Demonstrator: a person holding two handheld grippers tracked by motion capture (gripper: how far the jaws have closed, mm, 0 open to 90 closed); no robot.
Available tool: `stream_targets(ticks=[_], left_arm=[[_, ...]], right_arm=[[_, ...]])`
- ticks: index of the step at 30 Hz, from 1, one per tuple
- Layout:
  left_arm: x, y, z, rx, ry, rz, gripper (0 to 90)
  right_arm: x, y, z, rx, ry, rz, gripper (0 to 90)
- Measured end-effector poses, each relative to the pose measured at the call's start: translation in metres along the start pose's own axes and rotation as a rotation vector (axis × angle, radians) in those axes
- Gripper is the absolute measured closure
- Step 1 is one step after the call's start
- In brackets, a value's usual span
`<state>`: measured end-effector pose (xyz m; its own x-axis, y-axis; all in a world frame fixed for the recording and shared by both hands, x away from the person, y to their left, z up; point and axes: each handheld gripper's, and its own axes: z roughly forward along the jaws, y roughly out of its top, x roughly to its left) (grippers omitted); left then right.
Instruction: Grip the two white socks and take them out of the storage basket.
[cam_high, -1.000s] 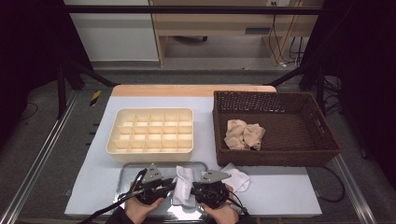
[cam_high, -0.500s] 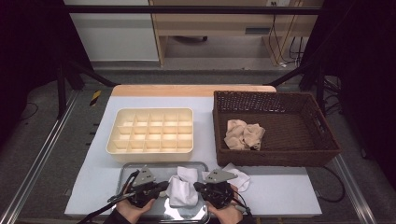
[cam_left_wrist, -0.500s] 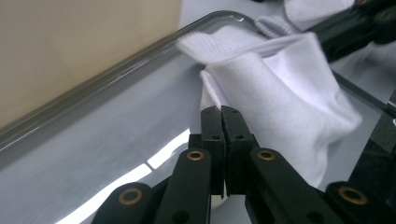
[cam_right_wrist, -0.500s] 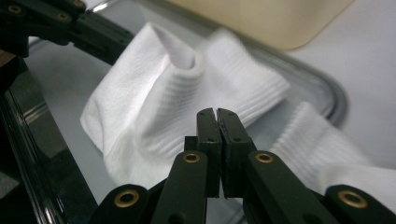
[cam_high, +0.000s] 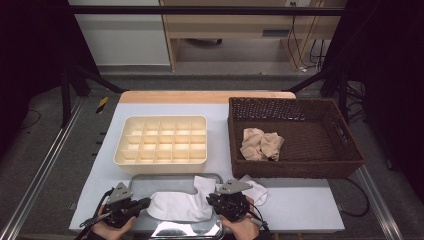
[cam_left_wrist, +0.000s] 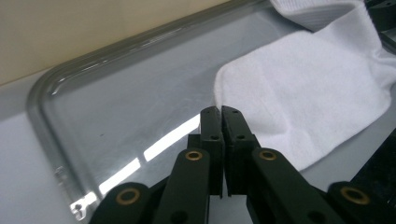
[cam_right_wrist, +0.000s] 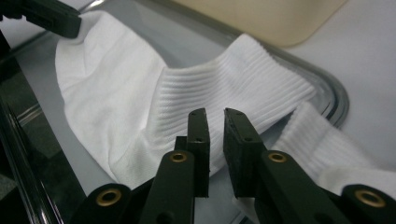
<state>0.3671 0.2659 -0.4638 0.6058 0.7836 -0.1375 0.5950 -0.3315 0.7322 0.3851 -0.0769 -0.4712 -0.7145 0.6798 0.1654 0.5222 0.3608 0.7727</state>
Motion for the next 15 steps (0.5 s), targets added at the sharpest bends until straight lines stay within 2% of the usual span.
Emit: stream_targets(ticks=[4,6,8,11,15], left_arm=[[0.005,-0.002,-0.002,-0.004,0.013,-0.001,82.9],[0.004,-0.003,-0.001,-0.004,0.033,0.019,81.7],[0.003,-0.003,0.000,-0.001,0.035,0.035,79.4],[0.003,-0.004,-0.001,-0.018,0.082,0.064,73.8],[0.001,-0.003,-0.003,-0.041,0.074,0.080,73.0]], right_arm=[[-0.007,0.011,-0.011,-0.048,-0.023,0.007,76.8],[-0.010,0.016,-0.016,-0.066,-0.039,0.009,75.4],[-0.015,0.018,-0.022,-0.076,-0.065,0.008,74.0],[-0.024,0.015,-0.030,-0.077,-0.102,0.011,73.6],[-0.040,0.006,-0.045,-0.072,-0.147,0.043,72.8]])
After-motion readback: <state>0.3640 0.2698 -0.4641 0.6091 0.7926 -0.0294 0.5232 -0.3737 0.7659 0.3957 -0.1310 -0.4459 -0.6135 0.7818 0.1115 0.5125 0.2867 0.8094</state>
